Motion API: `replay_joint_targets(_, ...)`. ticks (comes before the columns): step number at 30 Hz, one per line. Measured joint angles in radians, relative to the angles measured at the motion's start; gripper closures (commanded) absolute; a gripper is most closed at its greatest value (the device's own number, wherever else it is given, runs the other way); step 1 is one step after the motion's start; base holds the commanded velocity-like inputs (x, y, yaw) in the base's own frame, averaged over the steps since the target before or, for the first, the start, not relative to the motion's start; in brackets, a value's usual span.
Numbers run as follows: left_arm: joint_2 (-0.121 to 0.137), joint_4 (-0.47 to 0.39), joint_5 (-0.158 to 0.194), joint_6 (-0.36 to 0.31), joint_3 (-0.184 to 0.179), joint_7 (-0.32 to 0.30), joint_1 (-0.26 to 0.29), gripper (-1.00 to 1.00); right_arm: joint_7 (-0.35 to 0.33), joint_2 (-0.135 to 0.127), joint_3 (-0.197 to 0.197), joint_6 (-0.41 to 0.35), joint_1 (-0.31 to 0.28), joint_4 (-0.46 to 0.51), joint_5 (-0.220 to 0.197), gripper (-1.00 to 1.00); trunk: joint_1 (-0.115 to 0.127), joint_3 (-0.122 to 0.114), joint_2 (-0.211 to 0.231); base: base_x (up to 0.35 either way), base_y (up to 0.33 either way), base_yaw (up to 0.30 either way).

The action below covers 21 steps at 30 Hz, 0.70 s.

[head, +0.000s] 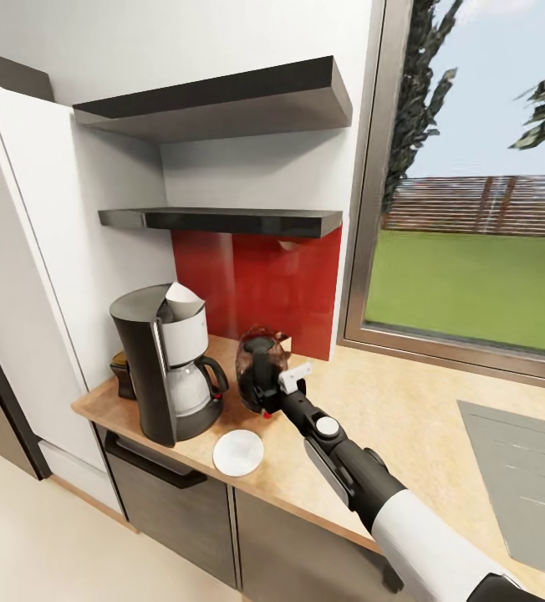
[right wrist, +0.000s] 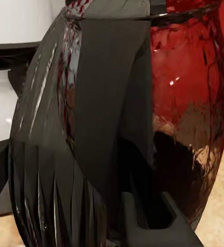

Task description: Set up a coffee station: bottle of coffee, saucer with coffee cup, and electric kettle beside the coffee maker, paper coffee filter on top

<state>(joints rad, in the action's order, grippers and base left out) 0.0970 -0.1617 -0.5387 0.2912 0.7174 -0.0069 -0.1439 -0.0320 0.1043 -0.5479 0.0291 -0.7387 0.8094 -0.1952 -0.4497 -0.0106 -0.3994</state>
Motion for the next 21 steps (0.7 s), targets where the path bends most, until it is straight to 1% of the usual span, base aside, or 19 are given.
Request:
replay_joint_targets(1,0.000,0.000,0.000,0.000,0.000,0.000,0.000,-1.00,0.000,0.000,0.000,0.000,0.000,-0.001,0.000,1.00,0.000,0.000,0.000,0.000,0.000,0.000)
replay_joint_targets(2,0.000,0.000,0.000,0.000,0.000,0.000,0.000,-1.00,0.000,0.000,0.000,0.000,0.000,-0.002,0.000,-1.00,0.000,0.000,0.000,0.000,0.000,0.000)
replay_joint_targets(21,0.000,0.000,0.000,0.000,0.000,0.000,0.000,-1.00,0.000,0.000,0.000,0.001,0.000,-0.012,0.000,-1.00,0.000,0.000,0.000,0.000,0.000,0.000)
